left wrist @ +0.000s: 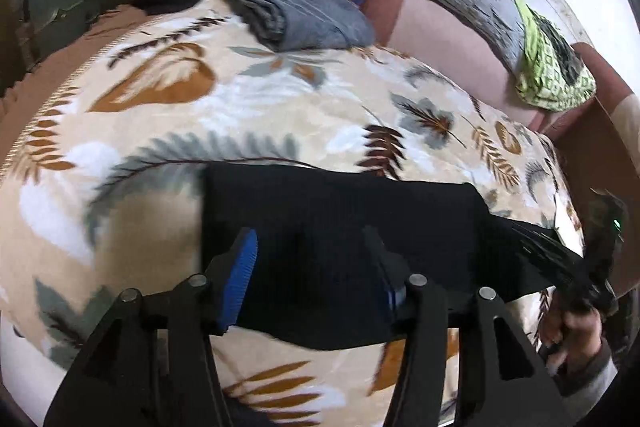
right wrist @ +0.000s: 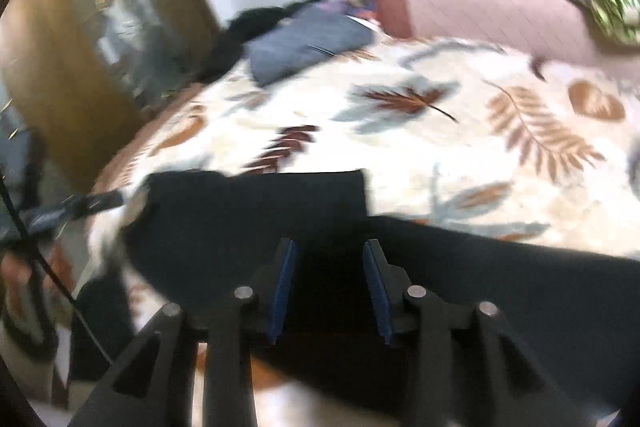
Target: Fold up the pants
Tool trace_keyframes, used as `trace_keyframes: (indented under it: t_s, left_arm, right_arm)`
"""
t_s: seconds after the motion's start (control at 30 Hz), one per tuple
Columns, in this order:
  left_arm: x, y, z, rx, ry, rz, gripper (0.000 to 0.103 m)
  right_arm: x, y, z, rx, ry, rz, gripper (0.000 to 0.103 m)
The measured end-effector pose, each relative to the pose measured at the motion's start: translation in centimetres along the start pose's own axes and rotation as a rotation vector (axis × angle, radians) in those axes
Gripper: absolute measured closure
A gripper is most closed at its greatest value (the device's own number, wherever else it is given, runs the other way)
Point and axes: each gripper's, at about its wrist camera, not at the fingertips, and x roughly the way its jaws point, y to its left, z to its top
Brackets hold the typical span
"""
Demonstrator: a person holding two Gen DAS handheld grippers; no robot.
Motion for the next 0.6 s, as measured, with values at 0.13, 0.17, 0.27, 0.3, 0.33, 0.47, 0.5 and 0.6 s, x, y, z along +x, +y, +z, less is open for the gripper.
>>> trace_keyframes:
  t_s: [0.13, 0.17, 0.27, 0.3, 0.33, 0.47, 0.5, 0.6]
  left_arm:
    - [2.2, -1.7, -0.3, 0.025, 0.035, -0.003, 0.051]
    - [2.6, -1.9, -0.3, 0.029, 0.04, -0.006, 0.051]
    - [3.8, -2.4, -0.5, 0.05, 0.047, 0.026, 0.051]
    - [4.1, -2.4, -0.6, 0.056, 0.042, 0.044, 0.051]
    - [4.3, -2.4, -0.6, 0.058, 0.037, 0.056, 0.051]
    - [4.6, -2.1, -0.9, 0.049, 0.016, 0.049, 0.051]
    - [4.8, -2.1, -1.0, 0.052, 0.013, 0.053, 0.051]
    - [5.0, -2.4, -1.2, 0.077, 0.005, 0.075, 0.051]
  right_arm:
    - [2.9, -1.2, 1.7, 0.043, 0.02, 0.012, 0.065]
    - [3.4, -1.3, 2.0, 0.05, 0.018, 0.03, 0.066]
    - [4.2, -1.0, 2.7, 0.028, 0.025, 0.059, 0.094]
    - [4.4, -0.8, 2.8, 0.011, 0.027, 0.039, 0.095]
    - [4.4, -0.6, 2.9, -0.003, 0.021, 0.023, 0.095]
    - [3.8, -0.4, 3.5, 0.006, -0.059, -0.015, 0.096]
    - [4.4, -0.5, 3.4, 0.012, -0.047, -0.023, 0.096]
    - [6.0, -0.6, 2.7, 0.013, -0.011, -0.043, 0.096]
